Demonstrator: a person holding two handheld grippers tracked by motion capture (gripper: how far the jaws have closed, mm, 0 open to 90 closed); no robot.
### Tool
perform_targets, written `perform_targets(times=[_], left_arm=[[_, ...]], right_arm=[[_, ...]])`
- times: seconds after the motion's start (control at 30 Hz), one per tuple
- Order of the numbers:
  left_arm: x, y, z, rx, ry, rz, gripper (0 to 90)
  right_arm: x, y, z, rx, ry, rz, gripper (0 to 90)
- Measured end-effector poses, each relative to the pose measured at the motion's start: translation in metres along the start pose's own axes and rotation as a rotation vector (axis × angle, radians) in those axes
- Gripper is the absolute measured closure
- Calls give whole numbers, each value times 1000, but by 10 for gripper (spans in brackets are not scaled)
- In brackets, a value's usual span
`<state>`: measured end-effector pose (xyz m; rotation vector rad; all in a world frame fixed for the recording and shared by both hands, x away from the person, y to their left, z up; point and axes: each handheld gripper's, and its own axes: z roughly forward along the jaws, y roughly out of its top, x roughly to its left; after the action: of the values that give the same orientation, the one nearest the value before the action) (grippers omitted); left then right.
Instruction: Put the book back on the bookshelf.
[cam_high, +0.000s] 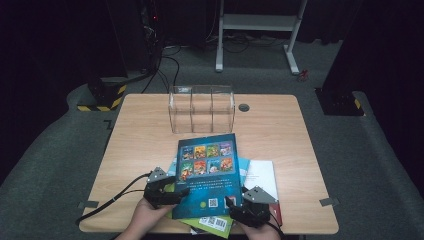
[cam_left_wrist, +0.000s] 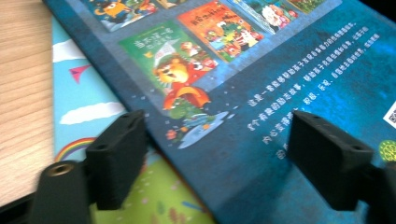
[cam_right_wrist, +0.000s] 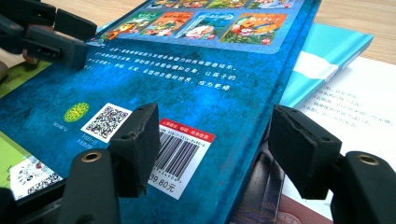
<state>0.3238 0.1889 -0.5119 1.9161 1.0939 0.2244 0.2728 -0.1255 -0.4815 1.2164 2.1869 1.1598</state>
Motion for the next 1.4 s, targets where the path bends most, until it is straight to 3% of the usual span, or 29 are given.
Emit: perform_targets(times=[0.3,0.37,0.53,0.67,0.83,0.9,0.93,1.0,1.17,1.4], left_arm=[[-11,1,4,-7,-28,30,162],[-12,1,5,-5,-33,36,163],[-11,1,4,-4,-37,40,163],[-12,0,4,-4,-42,43,163],[-18,0,6,-12,-75,70,163],[-19,0,7,-14,-82,76,163],[-19,0,7,-14,-82,76,164],[-19,0,7,-13,-84,76,166],[-18,0,7,-10,-88,70,168],[-12,1,5,-17,-125,14,164]], right_arm=[[-7,-1,-5,-12,-43,30,329],[-10,-2,-6,-12,-38,32,329],[-19,-2,-5,13,-6,129,310],[-17,-3,-6,23,15,132,305],[-21,-3,-7,25,8,156,270],[-31,-6,-7,32,66,215,284],[-31,-6,-7,32,66,215,284],[-34,-8,-3,38,121,248,284],[-30,-6,-6,26,89,219,296],[-20,1,-22,-86,59,130,383]])
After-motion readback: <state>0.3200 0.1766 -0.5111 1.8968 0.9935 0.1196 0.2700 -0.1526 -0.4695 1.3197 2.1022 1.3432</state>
